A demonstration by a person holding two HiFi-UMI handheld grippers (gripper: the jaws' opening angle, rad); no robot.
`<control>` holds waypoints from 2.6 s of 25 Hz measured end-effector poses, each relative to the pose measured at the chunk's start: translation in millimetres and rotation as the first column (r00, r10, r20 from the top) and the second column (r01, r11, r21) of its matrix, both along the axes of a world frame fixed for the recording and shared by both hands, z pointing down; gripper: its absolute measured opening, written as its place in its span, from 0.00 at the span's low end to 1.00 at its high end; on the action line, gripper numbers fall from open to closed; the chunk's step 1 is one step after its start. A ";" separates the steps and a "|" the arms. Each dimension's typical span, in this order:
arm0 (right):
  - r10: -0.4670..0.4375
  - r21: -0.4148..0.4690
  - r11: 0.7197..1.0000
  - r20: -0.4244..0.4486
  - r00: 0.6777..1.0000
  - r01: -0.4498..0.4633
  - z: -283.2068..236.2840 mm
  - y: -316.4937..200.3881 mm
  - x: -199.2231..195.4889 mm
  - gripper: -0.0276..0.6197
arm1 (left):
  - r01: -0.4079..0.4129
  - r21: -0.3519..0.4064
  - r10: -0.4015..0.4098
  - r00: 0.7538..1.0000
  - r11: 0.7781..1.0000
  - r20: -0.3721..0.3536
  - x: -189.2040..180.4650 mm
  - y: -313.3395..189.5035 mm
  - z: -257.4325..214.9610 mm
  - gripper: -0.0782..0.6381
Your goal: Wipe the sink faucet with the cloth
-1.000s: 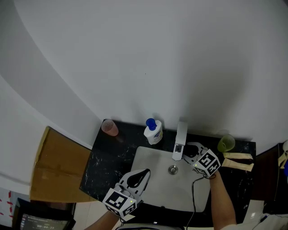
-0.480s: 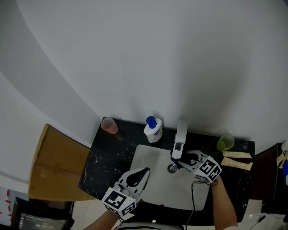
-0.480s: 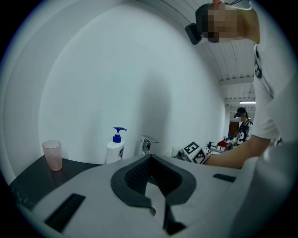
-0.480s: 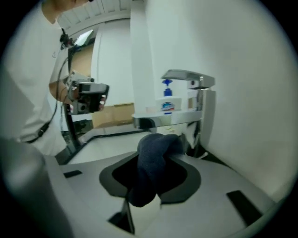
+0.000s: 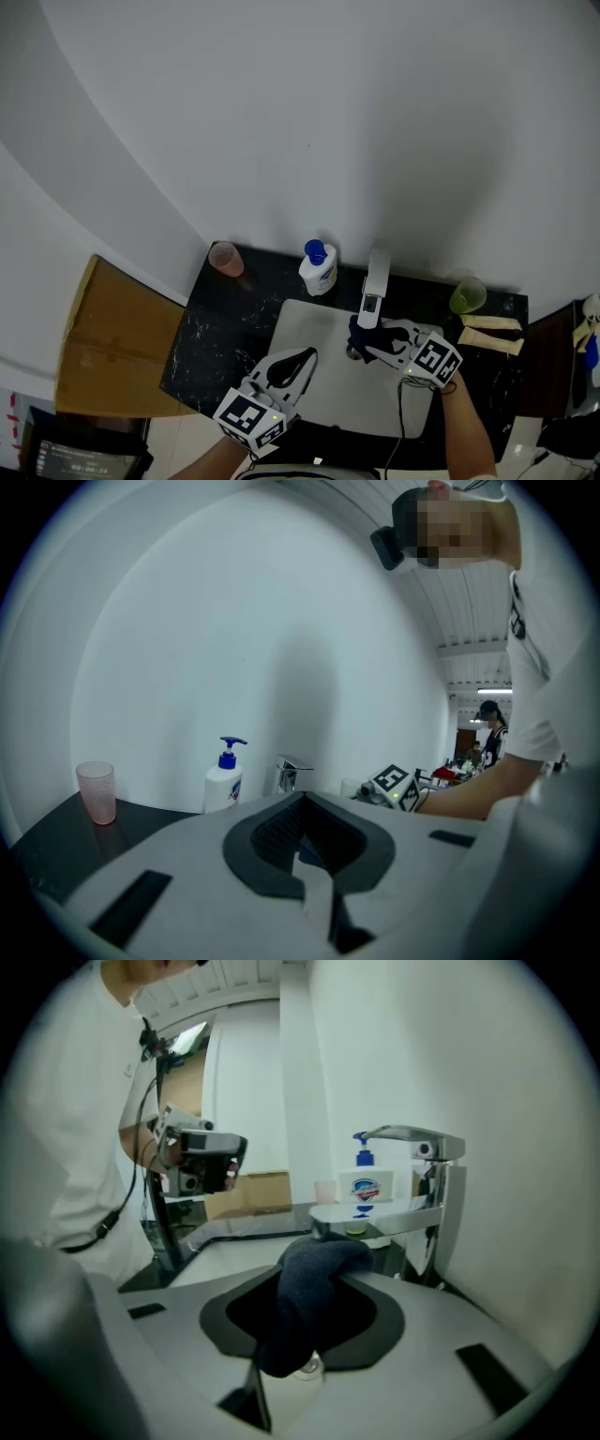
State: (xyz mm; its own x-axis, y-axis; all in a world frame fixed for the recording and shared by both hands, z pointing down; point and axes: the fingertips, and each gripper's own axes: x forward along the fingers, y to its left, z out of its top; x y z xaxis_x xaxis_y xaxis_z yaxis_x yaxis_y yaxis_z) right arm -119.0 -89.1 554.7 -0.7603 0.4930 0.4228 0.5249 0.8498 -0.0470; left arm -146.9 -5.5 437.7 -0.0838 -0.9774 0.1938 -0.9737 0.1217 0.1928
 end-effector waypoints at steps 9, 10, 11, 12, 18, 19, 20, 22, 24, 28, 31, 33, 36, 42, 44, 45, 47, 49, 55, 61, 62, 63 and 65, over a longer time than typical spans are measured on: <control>0.259 0.080 0.962 0.022 0.966 -0.260 5.6 -81.8 -42.5 0.24 | -0.010 -0.008 0.010 1.000 1.000 -0.006 1.4 -4.5 -4.3 0.11; 0.238 0.090 0.967 0.027 0.971 -0.240 3.3 -78.8 -44.6 0.24 | -0.012 -0.007 0.011 1.000 1.000 -0.006 2.4 -4.8 -4.3 0.11; 0.212 0.092 0.973 0.027 0.977 -0.213 2.2 -72.8 -43.2 0.24 | -0.012 -0.010 0.012 1.000 1.000 -0.006 3.4 -4.8 -4.9 0.11; 0.182 0.085 0.979 0.023 0.983 -0.184 1.9 -64.6 -38.8 0.24 | -0.012 -0.013 0.012 1.000 1.000 -0.007 4.2 -4.5 -5.4 0.11; 0.003 -0.013 1.000 -0.028 1.000 -0.004 3.1 -1.6 8.2 0.24 | -0.014 -0.024 0.013 1.000 1.000 -0.017 7.3 -0.9 -0.7 0.11; -0.013 -0.022 1.000 -0.040 0.999 0.012 4.9 3.9 13.8 0.24 | -0.019 -0.019 0.019 1.000 1.000 -0.019 8.7 -1.3 1.2 0.11; -0.007 -0.018 1.000 -0.048 0.999 0.006 7.7 3.9 15.8 0.24 | -0.024 -0.015 0.024 1.000 1.000 -0.020 10.0 -2.2 2.3 0.11; 0.067 0.023 0.998 -0.050 0.996 -0.066 14.2 -13.3 9.7 0.24 | -0.030 -0.013 0.030 0.999 0.999 -0.022 11.7 -5.7 -0.1 0.11; 0.173 0.068 0.983 -0.024 0.985 -0.171 16.2 -41.9 -5.3 0.24 | -0.032 -0.017 0.032 0.999 0.999 -0.024 11.8 -9.5 -3.7 0.11; 0.262 0.090 0.960 0.042 0.964 -0.264 4.1 -75.2 -35.8 0.24 | -0.042 -0.011 0.042 0.999 0.999 -0.027 14.7 -9.7 1.3 0.11; 0.197 0.092 0.976 0.041 0.980 -0.200 1.4 -64.5 -40.4 0.24 | -0.044 -0.014 0.044 0.999 0.999 -0.028 15.7 -7.3 3.8 0.11; 0.134 0.069 0.988 0.030 0.990 -0.136 1.0 -47.0 -32.2 0.24 | -0.036 -0.020 0.035 0.999 0.999 -0.027 13.5 -6.5 2.4 0.11; 0.040 0.025 0.999 0.010 0.999 -0.040 -2.0 -11.7 -10.8 0.24 | -0.024 -0.026 0.023 0.999 0.999 -0.025 10.5 -6.8 0.4 0.11; 0.005 0.027 1.000 -0.086 0.996 -0.003 7.1 3.8 19.4 0.24 | -0.031 -0.005 0.031 0.999 1.000 -0.031 12.4 -14.2 2.7 0.11; 0.096 0.113 0.990 -0.123 0.988 -0.082 11.8 -28.9 16.9 0.24 | -0.032 -0.006 0.032 0.999 0.999 -0.033 12.6 -15.4 2.3 0.11; 0.151 0.150 0.980 -0.132 0.980 -0.131 11.5 -47.3 14.0 0.24 | -0.033 -0.008 0.032 0.999 0.999 -0.035 12.5 -15.7 2.8 0.11; 0.267 0.217 0.948 -0.146 0.952 -0.233 9.0 -83.0 4.6 0.24 | -0.031 -0.018 0.031 0.999 0.999 -0.035 12.0 -17.3 2.3 0.11; 0.365 0.300 0.904 -0.172 0.915 -0.304 11.0 -111.0 -8.4 0.24 | -0.030 -0.022 0.029 0.999 0.999 -0.036 12.5 -19.1 2.1 0.11; 0.475 0.499 0.817 -0.298 0.828 -0.288 44.6 -140.4 -37.6 0.24 | -0.033 0.002 0.033 0.999 0.999 -0.036 13.8 -21.7 4.3 0.11; 0.399 0.386 0.881 -0.295 0.868 -0.274 37.9 -124.6 -56.1 0.24 | -0.012 -0.010 0.011 0.999 1.000 -0.038 6.9 -20.4 1.6 0.11; 0.391 0.348 0.892 -0.278 0.877 -0.287 32.6 -123.8 -56.5 0.24 | -0.014 -0.007 0.013 0.999 1.000 -0.038 7.2 -20.9 1.9 0.11; 0.387 0.313 0.900 -0.250 0.888 -0.304 24.8 -123.6 -56.1 0.24 | -0.014 -0.007 0.013 0.999 1.000 -0.038 7.2 -22.0 0.7 0.11; 0.382 0.256 0.907 -0.171 0.908 -0.333 -1.8 -123.2 -54.2 0.24 | -0.014 -0.007 0.014 0.999 1.000 -0.038 7.0 -24.7 -2.4 0.11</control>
State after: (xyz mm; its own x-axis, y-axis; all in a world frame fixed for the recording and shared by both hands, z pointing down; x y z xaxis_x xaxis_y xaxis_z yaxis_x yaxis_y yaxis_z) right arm -173.2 -212.4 553.0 -0.7479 0.0830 0.6586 0.1815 0.9799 0.0827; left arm -139.9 -30.3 435.3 -0.0626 -0.9769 0.2041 -0.9673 0.1098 0.2288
